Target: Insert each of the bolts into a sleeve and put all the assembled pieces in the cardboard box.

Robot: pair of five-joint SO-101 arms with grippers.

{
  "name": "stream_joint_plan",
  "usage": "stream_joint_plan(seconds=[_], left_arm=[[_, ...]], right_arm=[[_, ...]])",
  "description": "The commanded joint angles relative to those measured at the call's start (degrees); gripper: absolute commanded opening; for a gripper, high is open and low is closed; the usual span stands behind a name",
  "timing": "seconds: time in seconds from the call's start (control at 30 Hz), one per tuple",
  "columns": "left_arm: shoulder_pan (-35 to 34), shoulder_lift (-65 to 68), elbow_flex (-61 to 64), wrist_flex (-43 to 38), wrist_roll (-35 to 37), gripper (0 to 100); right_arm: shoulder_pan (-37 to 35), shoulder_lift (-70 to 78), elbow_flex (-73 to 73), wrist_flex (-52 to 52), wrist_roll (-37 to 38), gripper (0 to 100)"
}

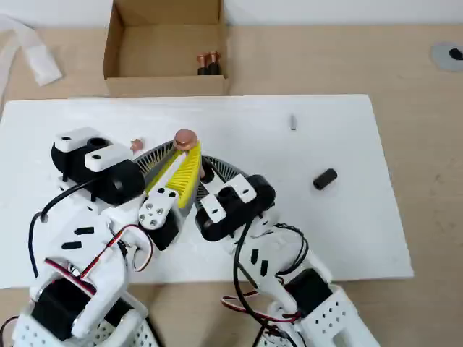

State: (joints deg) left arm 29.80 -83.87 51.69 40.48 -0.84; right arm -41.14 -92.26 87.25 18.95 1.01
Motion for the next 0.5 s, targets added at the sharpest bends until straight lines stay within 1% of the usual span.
stream_joint_plan(seconds=[0.0,0.1,0.17,0.47], left_arm=[[-3.96,-0.57,-0.09,-2.73,0.18,1],[-6.07,-0.48,1.23,-6.24,0.35,1],[-6.07,-0.4,2.29,-7.82,0.18,1],[-5.89,-0.31,5.71,-11.08,0.35,1]], right_arm=[[-0.84,-0.84,-0.75,-1.76,-0.53,1.0],[-0.84,-0.84,-0.75,-1.85,-0.53,1.0],[-0.84,-0.84,-0.75,-2.2,-0.53,1.0],[-0.84,-0.84,-0.57,-3.87,-0.53,1.0]])
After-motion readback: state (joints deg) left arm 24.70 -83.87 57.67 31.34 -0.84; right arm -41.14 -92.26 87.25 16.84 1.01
